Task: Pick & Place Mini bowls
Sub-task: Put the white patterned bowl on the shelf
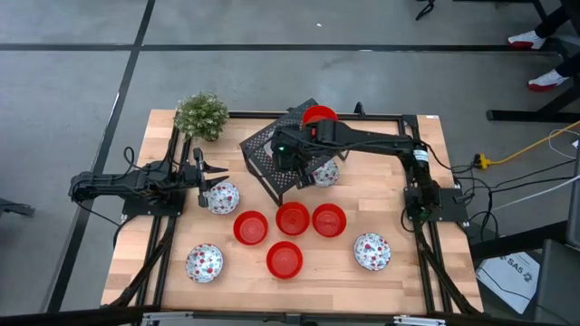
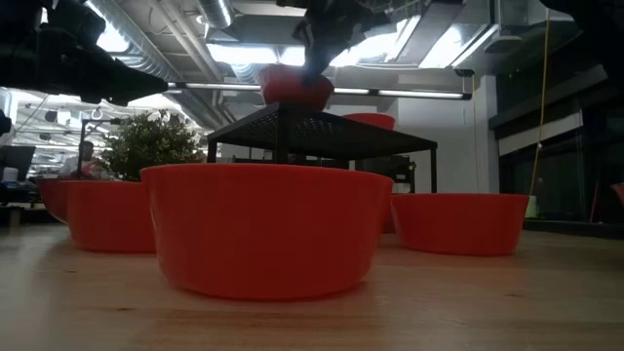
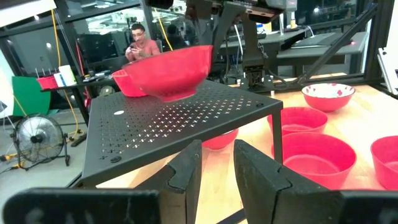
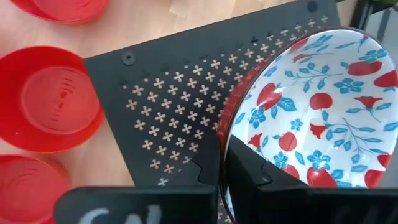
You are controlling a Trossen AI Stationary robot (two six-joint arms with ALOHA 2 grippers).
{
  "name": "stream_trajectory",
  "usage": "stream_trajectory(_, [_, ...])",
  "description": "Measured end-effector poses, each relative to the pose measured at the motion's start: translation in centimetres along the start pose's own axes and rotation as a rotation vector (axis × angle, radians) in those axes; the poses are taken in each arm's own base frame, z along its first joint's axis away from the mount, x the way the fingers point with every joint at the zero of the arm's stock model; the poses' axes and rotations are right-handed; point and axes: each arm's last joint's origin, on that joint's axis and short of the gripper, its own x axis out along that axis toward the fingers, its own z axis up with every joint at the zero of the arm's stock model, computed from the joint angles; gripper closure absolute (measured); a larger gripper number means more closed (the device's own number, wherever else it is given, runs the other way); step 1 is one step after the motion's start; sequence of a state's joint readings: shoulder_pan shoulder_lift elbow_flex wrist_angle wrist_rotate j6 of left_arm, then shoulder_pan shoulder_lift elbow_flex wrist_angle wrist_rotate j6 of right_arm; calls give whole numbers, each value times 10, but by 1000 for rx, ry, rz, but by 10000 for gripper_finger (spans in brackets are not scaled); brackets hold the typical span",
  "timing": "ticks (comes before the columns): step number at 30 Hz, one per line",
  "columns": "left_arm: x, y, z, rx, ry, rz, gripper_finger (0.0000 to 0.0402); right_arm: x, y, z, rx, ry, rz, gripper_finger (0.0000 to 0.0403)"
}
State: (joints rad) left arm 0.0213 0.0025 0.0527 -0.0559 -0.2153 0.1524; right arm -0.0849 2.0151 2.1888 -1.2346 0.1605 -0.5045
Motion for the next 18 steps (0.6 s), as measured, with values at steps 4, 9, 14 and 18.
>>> stream_trajectory(4, [0,0,0,0,0,0,313,0,0,0,4,-8,13,382])
stream_trajectory(9, [0,0,0,0,0,0,313,1,0,0,34,-26,49,384])
stream_trajectory(14, [0,0,0,0,0,0,313,1,-1,-1,46,-24,47,381])
stream_trajectory(18, [0,0,0,0,0,0,313,1,-4,-3,72,-21,44,380])
